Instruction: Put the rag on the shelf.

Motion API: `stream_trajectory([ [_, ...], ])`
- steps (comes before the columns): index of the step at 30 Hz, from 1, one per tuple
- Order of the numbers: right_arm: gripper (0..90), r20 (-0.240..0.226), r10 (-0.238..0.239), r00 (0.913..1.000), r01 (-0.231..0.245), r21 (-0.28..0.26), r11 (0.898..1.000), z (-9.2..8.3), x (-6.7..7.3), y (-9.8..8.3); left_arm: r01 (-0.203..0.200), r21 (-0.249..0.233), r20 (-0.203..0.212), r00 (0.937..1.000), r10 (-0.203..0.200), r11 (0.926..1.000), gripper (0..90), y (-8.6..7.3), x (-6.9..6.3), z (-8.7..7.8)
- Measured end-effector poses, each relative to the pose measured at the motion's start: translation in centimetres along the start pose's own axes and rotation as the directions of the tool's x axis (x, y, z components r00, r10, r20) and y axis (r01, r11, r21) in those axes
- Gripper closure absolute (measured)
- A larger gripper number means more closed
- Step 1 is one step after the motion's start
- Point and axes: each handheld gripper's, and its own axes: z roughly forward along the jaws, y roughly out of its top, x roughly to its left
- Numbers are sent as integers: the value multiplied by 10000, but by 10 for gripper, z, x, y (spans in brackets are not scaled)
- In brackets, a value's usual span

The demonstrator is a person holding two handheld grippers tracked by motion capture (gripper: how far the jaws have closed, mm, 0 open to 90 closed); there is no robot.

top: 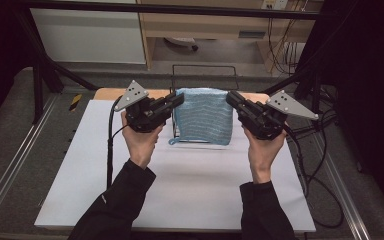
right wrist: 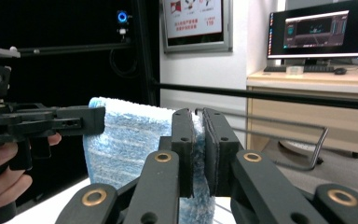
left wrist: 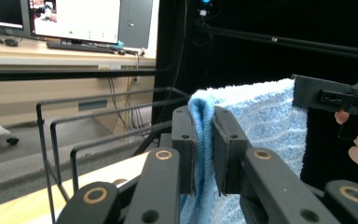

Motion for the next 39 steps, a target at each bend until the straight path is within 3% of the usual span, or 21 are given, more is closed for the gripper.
stream_trajectory([
  [10, 841, 68, -215, 9997, 218, -387, 9990, 8, 1, 19, 41, -377, 97, 9999, -37, 9993, 803, 23, 2, 8],
  [20, 843, 238, -218, 9995, 240, -982, 9949, 13, -11, 45, -240, -842, 63, 9997, 246, 9962, 804, 53, 1, 16],
  [33, 844, 378, -573, 9976, 612, -1122, 9918, 35, -22, 79, -21, -1183, -19, 10000, 19, 9930, 804, 82, 14, 25],
  [39, 843, 469, -661, 9967, 713, -1191, 9903, 40, -23, 89, -266, -1147, -166, 9996, 249, 9930, 804, 94, 14, 28],
])
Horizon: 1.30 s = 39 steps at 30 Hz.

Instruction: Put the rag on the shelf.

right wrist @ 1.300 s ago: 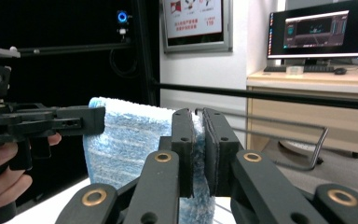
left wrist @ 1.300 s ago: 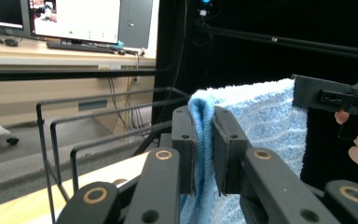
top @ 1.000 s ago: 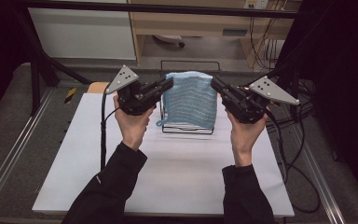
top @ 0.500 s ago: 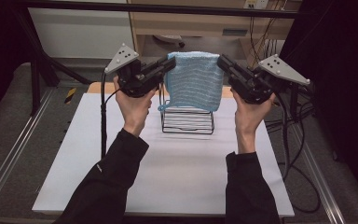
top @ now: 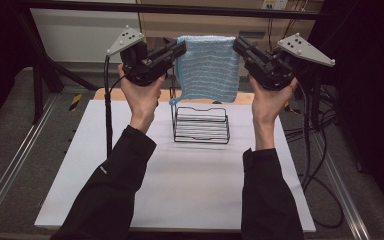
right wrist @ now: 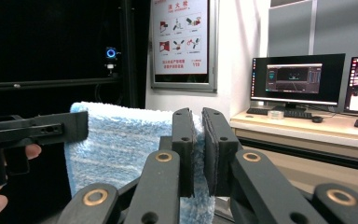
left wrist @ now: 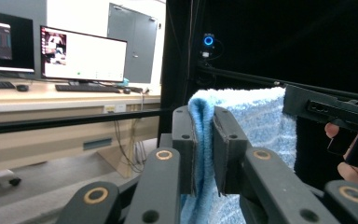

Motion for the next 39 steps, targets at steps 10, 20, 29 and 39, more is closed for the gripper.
stream_trajectory([
  [10, 844, 140, 56, 9999, -55, -104, 9999, 16, -9, 7, 14, -83, -118, 9999, -15, 10000, 804, 15, 8, 9],
  [20, 843, 288, -38, 9996, 44, -213, 9998, 30, -17, 18, -194, -29, -416, 9989, 193, 9998, 804, 31, 16, 27],
  [29, 842, 438, -31, 9990, 31, 3, 10000, 42, -27, 11, -274, 195, -450, 9986, 282, 9994, 803, 25, 31, 41],
  [39, 841, 408, 91, 9991, -105, 344, 9994, 57, -40, -4, -281, 476, -476, 9984, 304, 9985, 802, 9, 45, 51],
])
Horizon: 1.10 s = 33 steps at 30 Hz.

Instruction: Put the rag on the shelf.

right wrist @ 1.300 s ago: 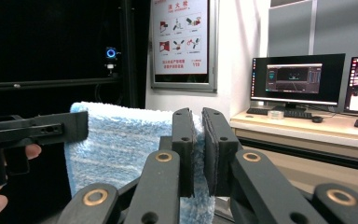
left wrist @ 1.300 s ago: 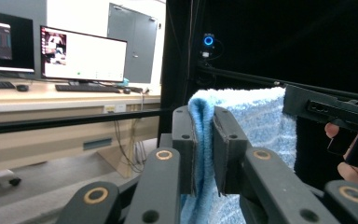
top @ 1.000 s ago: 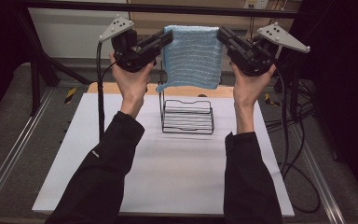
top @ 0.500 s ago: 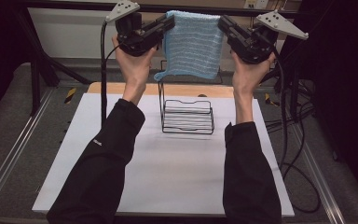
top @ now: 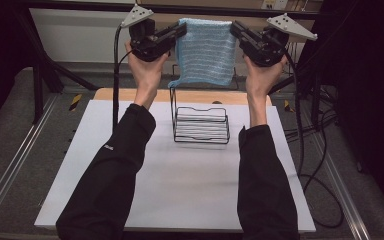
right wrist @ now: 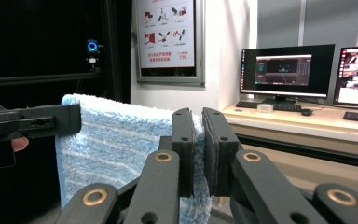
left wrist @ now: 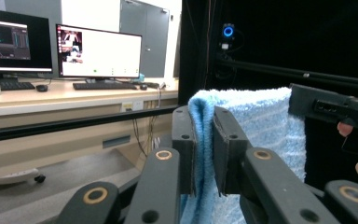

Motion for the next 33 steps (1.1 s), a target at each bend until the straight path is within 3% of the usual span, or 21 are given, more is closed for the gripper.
stream_trajectory([
  [18, 841, -99, -119, 9999, 126, 789, 9968, -2, -5, -35, -64, 672, 270, 9996, 46, 9977, 802, -39, 6, -2],
  [33, 841, -376, 168, 9992, -122, 1191, 9928, -19, -6, -68, -232, 1140, 660, 9977, 157, 9932, 801, -68, 1, -11],
])
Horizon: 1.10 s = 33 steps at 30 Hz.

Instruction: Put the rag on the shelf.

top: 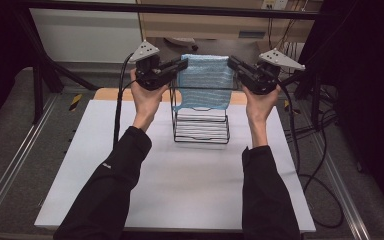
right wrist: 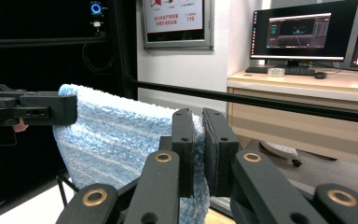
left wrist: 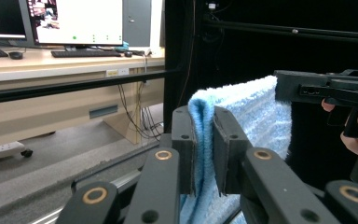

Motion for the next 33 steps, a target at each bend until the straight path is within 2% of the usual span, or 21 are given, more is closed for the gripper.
stream_trajectory([
  [6, 840, -178, -26, 9998, 29, 149, 9999, -4, 4, -5, 127, 7, 149, 9998, -127, 9999, 800, -6, -1, -6],
  [19, 841, -611, -321, 9976, 331, 155, 9993, -17, 12, -5, -234, 229, 453, 9987, 224, 9995, 795, -8, -11, -23],
  [24, 840, -785, -308, 9964, 339, 375, 9987, -22, 14, -6, 24, 401, 536, 9986, -46, 9992, 793, -12, -13, -25],
  [33, 838, -802, -536, 9953, 595, 739, 9955, -28, 17, -8, -105, 703, 405, 9991, 77, 9975, 789, -17, -17, -25],
])
